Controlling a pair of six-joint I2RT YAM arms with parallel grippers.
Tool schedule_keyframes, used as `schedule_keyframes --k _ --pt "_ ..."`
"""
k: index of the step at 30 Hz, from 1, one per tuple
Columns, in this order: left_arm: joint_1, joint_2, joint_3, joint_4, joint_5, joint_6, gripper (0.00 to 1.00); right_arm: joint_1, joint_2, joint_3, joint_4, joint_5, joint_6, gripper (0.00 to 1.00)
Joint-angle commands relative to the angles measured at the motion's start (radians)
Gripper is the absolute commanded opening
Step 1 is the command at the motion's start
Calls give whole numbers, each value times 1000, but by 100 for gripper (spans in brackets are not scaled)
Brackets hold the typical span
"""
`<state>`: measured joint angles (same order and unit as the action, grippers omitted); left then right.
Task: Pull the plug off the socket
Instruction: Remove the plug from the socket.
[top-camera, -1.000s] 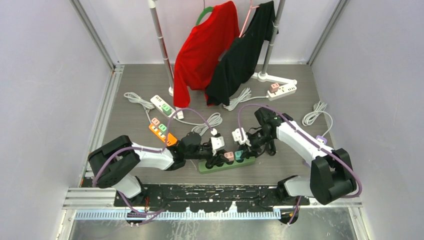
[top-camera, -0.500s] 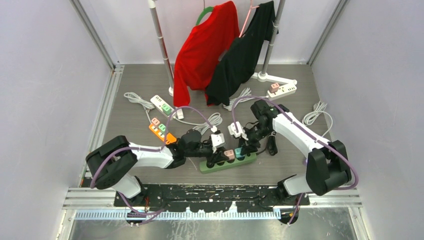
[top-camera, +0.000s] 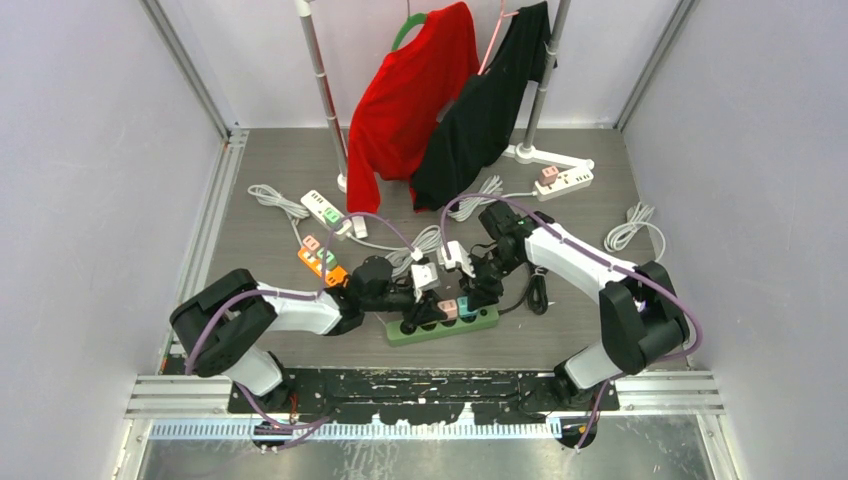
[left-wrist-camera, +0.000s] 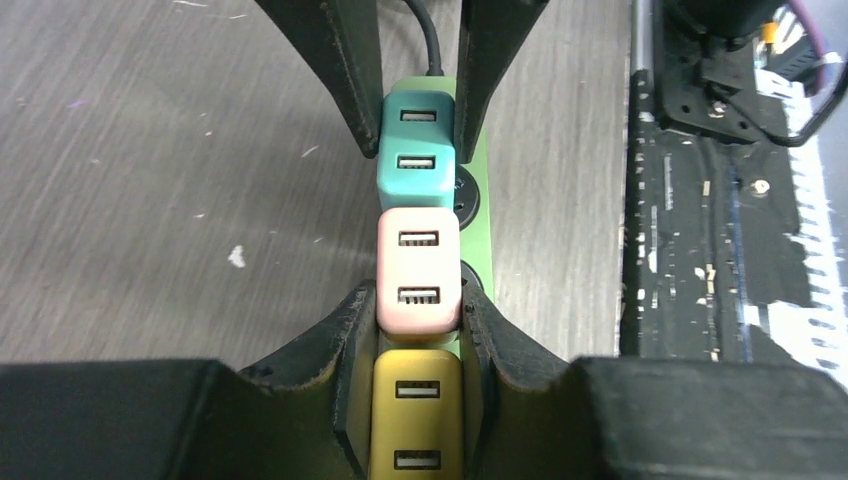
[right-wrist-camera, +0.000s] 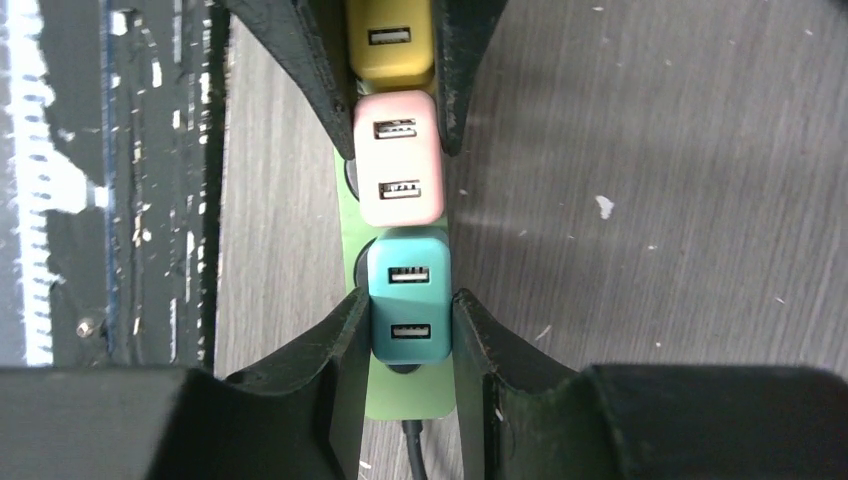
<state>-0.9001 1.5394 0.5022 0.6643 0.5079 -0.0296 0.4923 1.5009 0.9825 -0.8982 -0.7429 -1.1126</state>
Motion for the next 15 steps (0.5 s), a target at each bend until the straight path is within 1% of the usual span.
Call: schedule_keyframes --k 1,2,3,4,5,6,7,10,13,15 --pt "9 38 -49 -69 -90 75 0 -27 -93 -27 218 81 205 1" --pt "7 32 -52 -70 -103 80 0 -29 -115 -41 210 71 189 1" --pt "2 24 -56 -69 -119 86 0 -28 -144 -54 169 28 124 1" --pt "-5 17 -59 -71 -134 94 0 -22 -161 -67 106 -51 31 1" --pt "-15 9 -59 -75 -149 103 0 -7 -170 -84 41 -119 -73 1" --pt "-26 4 -59 -78 -167 110 0 23 -173 -100 1 -167 -143 1" --pt "-38 4 -58 -79 -183 118 0 55 -169 -110 -7 -172 -171 1" --pt "-58 20 -52 -80 -216 124 0 99 -145 -85 21 -153 -131 1" --pt "-76 53 -47 -82 -245 121 0 90 -178 -66 114 -121 29 1" --pt "-89 83 -42 -82 -257 114 0 51 -211 -82 175 -125 102 1"
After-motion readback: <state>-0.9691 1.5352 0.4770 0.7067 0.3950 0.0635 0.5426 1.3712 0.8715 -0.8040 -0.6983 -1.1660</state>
